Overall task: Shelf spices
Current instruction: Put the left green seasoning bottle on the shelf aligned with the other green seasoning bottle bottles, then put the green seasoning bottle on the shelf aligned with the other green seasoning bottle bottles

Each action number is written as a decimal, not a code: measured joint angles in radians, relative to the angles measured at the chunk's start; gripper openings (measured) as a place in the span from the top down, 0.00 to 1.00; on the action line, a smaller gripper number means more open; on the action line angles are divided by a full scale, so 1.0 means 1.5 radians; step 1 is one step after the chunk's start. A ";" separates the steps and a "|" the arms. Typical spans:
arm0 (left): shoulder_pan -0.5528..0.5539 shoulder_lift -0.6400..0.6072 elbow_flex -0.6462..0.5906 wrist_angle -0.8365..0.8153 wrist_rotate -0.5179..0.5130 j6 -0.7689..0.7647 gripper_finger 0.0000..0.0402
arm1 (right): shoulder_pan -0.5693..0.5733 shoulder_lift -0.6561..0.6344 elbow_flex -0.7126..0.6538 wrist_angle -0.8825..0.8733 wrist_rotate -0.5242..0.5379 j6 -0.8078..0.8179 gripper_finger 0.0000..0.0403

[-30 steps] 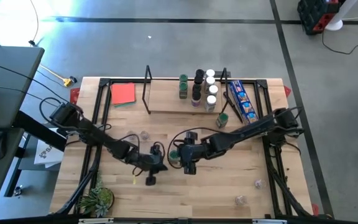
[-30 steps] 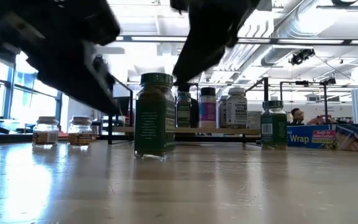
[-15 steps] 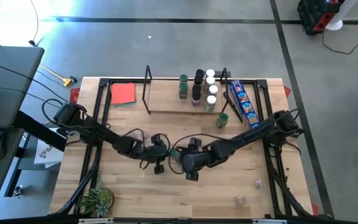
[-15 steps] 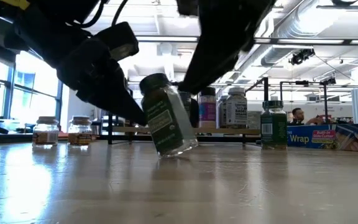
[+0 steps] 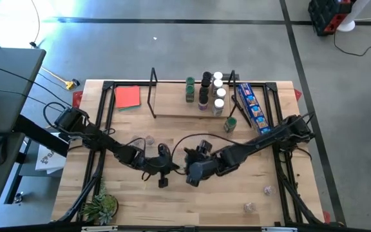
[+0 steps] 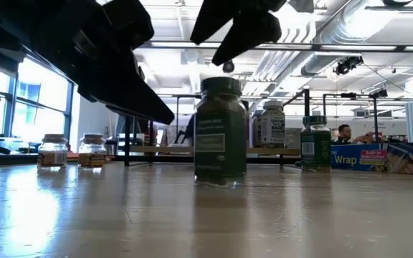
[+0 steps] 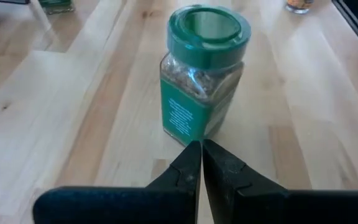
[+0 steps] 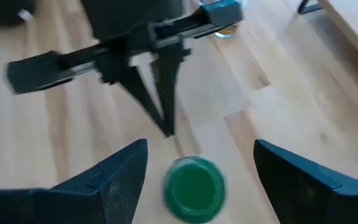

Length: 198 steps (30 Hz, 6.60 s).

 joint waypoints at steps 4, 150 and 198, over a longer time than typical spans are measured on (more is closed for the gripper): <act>-0.005 0.000 0.000 0.003 0.000 0.000 0.96 | 0.026 0.001 -0.023 -0.007 0.028 0.054 0.29; -0.200 -0.365 0.005 -0.338 -0.302 0.033 0.96 | -0.427 0.000 -0.116 0.198 -0.148 -0.586 1.00; -0.200 -0.365 0.005 -0.343 -0.299 0.022 0.96 | -0.298 -0.267 -0.254 -0.437 -0.111 -0.317 0.47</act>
